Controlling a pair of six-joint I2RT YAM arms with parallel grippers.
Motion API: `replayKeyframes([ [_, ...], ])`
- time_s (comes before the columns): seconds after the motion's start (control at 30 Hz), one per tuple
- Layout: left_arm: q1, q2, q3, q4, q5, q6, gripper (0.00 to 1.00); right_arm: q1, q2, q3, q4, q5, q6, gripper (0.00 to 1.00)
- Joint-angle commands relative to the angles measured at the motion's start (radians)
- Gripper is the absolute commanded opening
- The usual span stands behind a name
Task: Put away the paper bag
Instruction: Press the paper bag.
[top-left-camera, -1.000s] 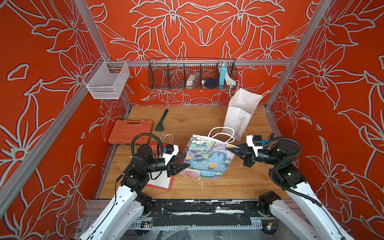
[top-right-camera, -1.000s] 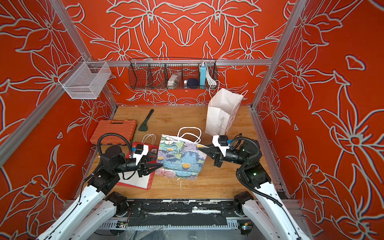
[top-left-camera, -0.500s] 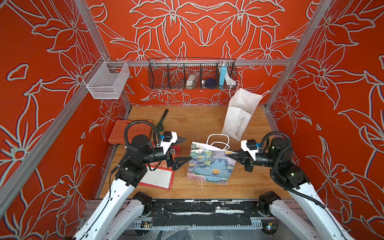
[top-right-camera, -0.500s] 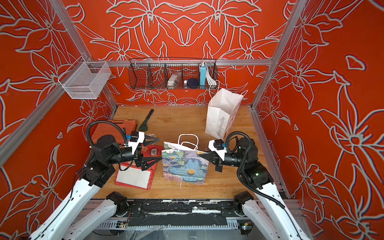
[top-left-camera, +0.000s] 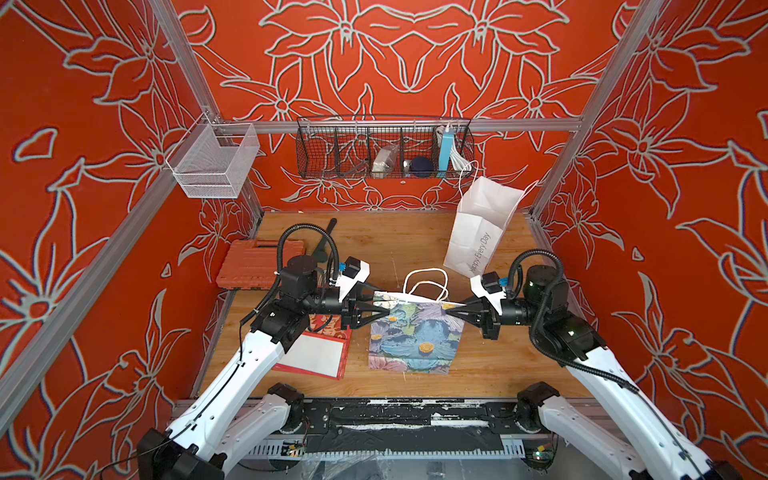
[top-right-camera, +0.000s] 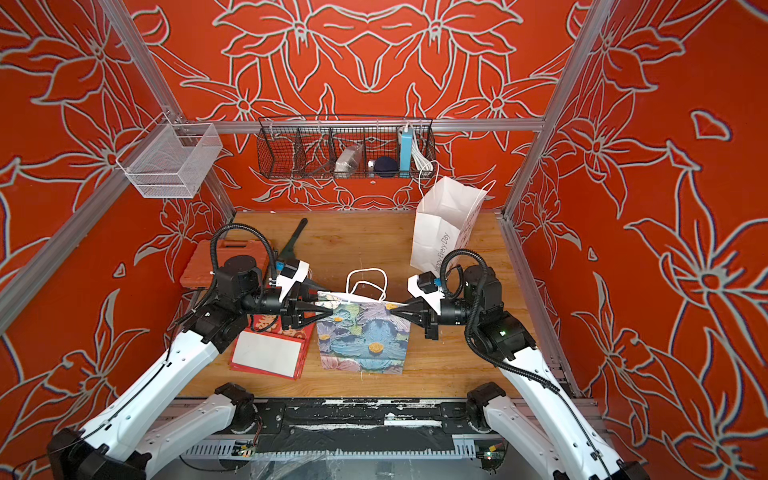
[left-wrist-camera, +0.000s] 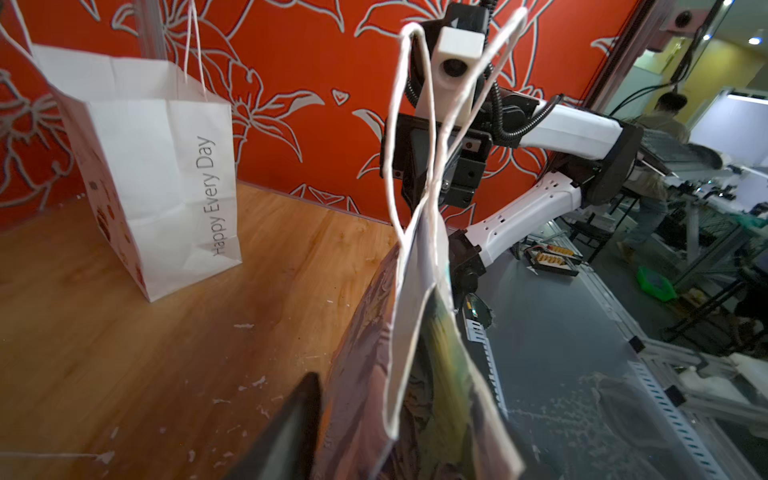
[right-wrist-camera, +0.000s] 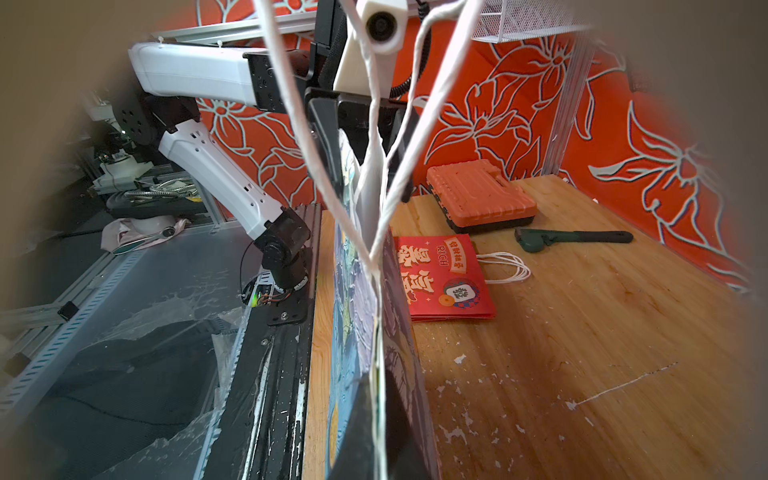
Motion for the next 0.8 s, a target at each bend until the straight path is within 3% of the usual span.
replayKeyframes([
  [0.0,-0.003,0.008,0.02,0.025,0.033,0.017,0.27,0.008,0.003,0.033,0.045,-0.039,0.006,0.0],
  [0.1,-0.002,0.008,0.019,0.036,0.025,0.011,0.0,0.009,0.012,0.037,0.028,-0.033,0.006,0.0],
  [0.17,-0.001,0.007,0.023,0.039,0.017,0.002,0.0,0.008,0.013,0.041,0.006,-0.026,0.001,0.0],
  [0.2,-0.001,0.005,0.024,0.04,0.01,-0.004,0.0,0.007,0.004,0.042,-0.006,-0.012,0.002,0.05],
  [0.23,-0.002,0.002,0.024,0.045,0.003,-0.017,0.0,0.007,-0.009,0.041,-0.018,0.006,0.004,0.2],
  [0.33,0.001,-0.012,0.021,0.075,0.008,-0.061,0.0,0.007,-0.079,-0.009,0.032,0.034,0.068,0.49],
  [0.4,0.001,-0.023,0.013,0.11,0.016,-0.103,0.0,0.007,-0.127,-0.064,0.114,0.048,0.145,0.55],
  [0.57,0.0,-0.039,-0.003,0.203,0.02,-0.224,0.0,0.009,-0.161,-0.146,0.3,0.05,0.323,0.53],
  [0.77,0.001,-0.044,-0.013,0.26,0.035,-0.31,0.0,0.019,-0.12,-0.127,0.341,0.039,0.331,0.51],
])
